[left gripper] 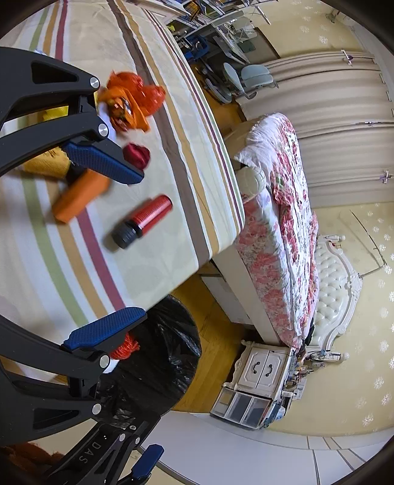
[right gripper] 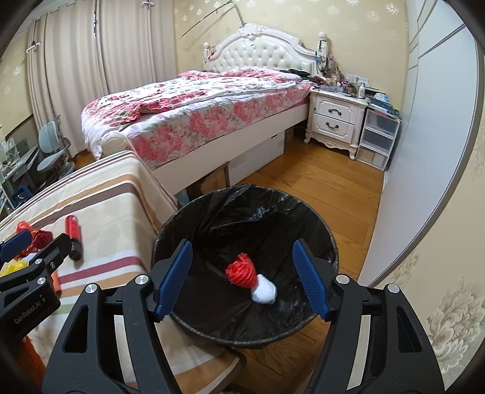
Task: Collect trash
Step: 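Move the left tool to the yellow mesh bag and grasp it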
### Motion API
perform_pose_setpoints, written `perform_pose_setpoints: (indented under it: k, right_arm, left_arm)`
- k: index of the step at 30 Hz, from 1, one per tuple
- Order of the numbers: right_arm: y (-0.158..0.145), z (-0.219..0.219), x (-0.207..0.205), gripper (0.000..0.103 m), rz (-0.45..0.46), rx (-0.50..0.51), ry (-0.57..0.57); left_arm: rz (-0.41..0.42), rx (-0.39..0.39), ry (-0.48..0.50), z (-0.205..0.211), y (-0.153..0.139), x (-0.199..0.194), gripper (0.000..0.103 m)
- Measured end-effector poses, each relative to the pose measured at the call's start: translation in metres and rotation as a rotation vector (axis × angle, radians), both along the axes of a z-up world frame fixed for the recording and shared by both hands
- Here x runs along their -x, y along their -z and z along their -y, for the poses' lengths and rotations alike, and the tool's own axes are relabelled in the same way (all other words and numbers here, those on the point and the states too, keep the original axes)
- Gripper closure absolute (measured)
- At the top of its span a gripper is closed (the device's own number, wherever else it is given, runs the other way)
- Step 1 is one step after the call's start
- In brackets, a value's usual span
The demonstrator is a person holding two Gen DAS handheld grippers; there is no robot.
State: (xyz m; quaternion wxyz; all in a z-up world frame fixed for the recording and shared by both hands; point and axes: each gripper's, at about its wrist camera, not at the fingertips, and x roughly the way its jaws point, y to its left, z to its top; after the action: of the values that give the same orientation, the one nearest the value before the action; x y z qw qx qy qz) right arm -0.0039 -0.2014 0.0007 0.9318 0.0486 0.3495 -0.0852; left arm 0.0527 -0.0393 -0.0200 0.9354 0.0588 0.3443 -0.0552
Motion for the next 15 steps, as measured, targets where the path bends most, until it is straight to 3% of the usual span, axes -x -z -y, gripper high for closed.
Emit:
perform_pose_setpoints:
  k: [15]
  right_arm:
    - [-0.001, -0.063, 0.026, 0.035, 0.003, -0.007, -0.143]
  left_arm:
    - [0.009, -0.005, -0.164, -0.075, -0.001, 0.038, 0.022]
